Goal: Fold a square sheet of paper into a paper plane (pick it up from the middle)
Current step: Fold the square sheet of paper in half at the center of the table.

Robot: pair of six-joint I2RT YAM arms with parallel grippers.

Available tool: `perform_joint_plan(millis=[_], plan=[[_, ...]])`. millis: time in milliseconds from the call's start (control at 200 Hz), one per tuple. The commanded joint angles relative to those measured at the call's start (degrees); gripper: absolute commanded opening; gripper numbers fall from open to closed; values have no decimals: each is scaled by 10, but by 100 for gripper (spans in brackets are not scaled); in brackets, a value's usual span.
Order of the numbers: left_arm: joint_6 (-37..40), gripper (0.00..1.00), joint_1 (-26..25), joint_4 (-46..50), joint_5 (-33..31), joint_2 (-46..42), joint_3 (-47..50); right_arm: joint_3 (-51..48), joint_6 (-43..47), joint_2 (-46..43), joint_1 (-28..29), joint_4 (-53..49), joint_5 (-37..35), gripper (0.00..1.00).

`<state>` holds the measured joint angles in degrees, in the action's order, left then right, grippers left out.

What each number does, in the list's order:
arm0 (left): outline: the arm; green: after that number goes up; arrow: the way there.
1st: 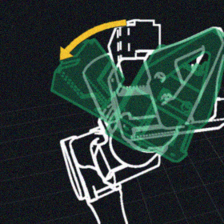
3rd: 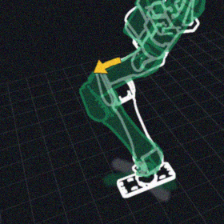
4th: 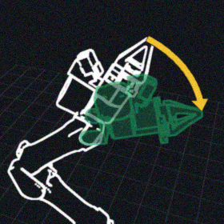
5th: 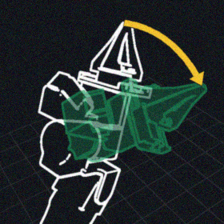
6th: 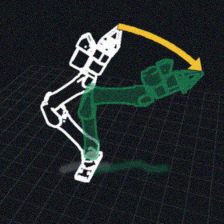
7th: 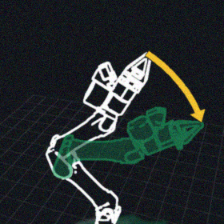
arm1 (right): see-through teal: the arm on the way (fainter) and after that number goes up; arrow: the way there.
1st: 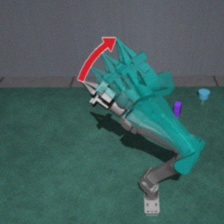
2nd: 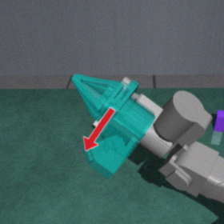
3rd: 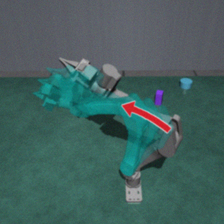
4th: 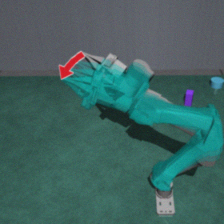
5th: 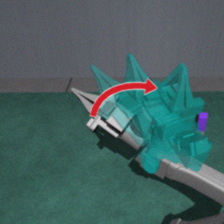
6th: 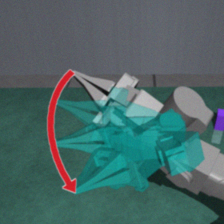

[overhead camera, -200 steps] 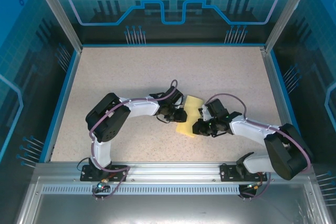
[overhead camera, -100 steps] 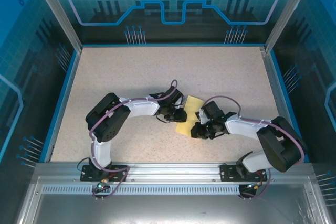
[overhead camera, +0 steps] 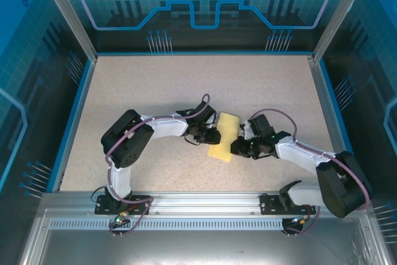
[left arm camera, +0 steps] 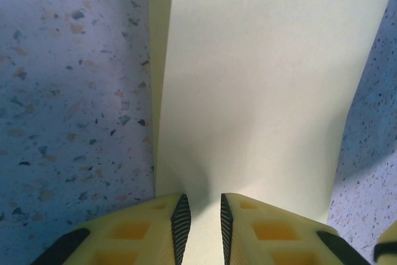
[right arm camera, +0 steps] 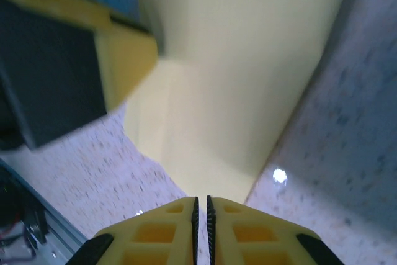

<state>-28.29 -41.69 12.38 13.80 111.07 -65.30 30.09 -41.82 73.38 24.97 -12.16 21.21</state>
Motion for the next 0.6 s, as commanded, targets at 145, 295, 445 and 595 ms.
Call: perform_joint_plan(millis=[145,295,445,595], plan=[[20,26,12,52,-42,23,2,15,-48,43,-26,86,-10,15],[21,26,11,51,-41,26,1,23,-50,85,-26,117,-8,15],[23,26,11,51,-43,26,4,25,-38,116,-34,117,-23,15],[26,26,12,55,-49,25,6,30,-21,131,-35,85,-53,15]])
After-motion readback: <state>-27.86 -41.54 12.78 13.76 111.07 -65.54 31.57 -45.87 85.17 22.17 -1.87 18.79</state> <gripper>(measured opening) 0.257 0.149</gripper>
